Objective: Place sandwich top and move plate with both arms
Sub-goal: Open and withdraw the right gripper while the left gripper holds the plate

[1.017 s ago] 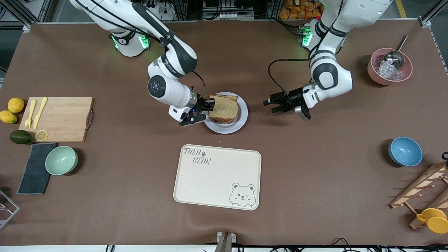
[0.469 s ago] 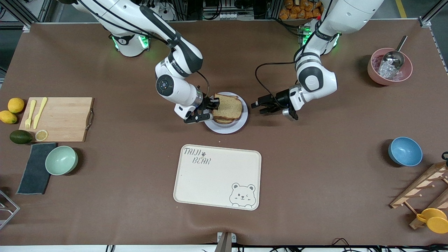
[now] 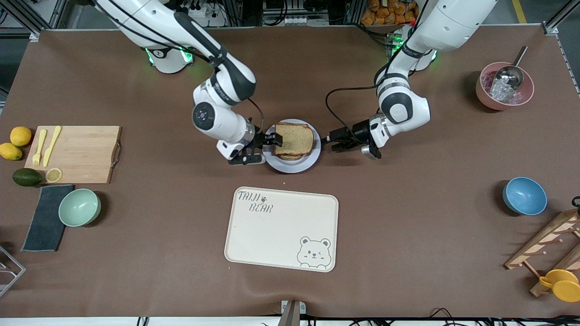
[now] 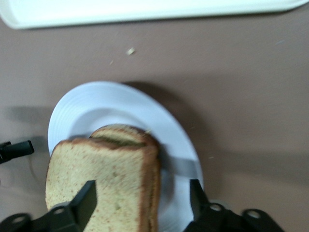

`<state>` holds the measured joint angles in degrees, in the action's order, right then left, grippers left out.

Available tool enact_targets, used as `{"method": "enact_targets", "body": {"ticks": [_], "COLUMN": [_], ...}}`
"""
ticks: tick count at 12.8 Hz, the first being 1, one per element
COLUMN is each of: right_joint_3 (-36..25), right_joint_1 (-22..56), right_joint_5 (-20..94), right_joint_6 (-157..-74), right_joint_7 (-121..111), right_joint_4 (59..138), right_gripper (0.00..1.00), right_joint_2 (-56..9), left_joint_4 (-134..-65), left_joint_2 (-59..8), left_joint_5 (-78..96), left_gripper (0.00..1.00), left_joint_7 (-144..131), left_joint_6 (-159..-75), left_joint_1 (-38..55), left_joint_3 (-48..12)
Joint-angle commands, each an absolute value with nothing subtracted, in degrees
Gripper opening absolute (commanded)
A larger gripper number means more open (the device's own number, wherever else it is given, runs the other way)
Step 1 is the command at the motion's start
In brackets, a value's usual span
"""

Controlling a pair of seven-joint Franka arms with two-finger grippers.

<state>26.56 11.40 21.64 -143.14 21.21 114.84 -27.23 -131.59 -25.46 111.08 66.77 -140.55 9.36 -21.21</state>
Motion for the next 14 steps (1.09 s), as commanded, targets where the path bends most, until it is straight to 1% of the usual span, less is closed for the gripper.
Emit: {"method": "enact_targets", "body": {"ticks": [1,5,6,7,8,11,12,13,14], "right_joint_3": [26.90,26.72,26.46,25.15,22.79,14.53,12.41,9.00,4.44], "right_joint_1": [5.91,-3.23,-5.86,-8.06,-8.43,-8.44,-8.35,-6.78,-3.29], "right_joint_5": [20.39,19.52,17.34,13.23,11.01,10.55,10.46,10.46,10.46], "right_joint_6": [-133.11,-122.37,-119.04,-114.74,-110.09,-100.93,-97.94,-94.26,-89.87], "right_joint_7": [22.76,22.68,22.50,20.32,17.34,10.58,10.11,10.54,10.55], "right_joint_4": [113.47,113.47,113.47,112.34,109.98,104.79,102.33,98.91,94.18], "right_gripper": [1.00,1.00,1.00,1.00,1.00,1.00,1.00,1.00,1.00], "right_joint_2": [-22.52,-15.84,-14.34,-13.89,-13.80,-12.05,-11.87,-11.78,-11.86], "left_joint_4": [-129.46,-129.29,-129.29,-129.29,-129.20,-129.20,-129.29,-129.37,-129.64], "left_joint_2": [-28.56,-29.00,-29.00,-29.00,-29.09,-30.58,-30.93,-31.29,-31.29], "left_joint_5": [116.35,120.49,120.67,120.93,121.46,124.79,125.76,126.73,128.13], "left_gripper": [1.00,1.00,1.00,1.00,1.00,1.00,0.76,0.23,0.00], "left_joint_7": [72.06,74.18,74.18,74.18,74.18,78.91,80.84,83.03,85.67], "left_joint_6": [-141.68,-141.68,-141.68,-141.68,-141.68,-141.68,-141.68,-141.68,-141.68], "left_joint_1": [10.45,11.87,11.95,12.30,13.00,13.18,13.10,13.10,13.01], "left_joint_3": [-21.27,-21.27,-21.27,-21.27,-21.27,-21.36,-21.36,-21.36,-21.36]}}
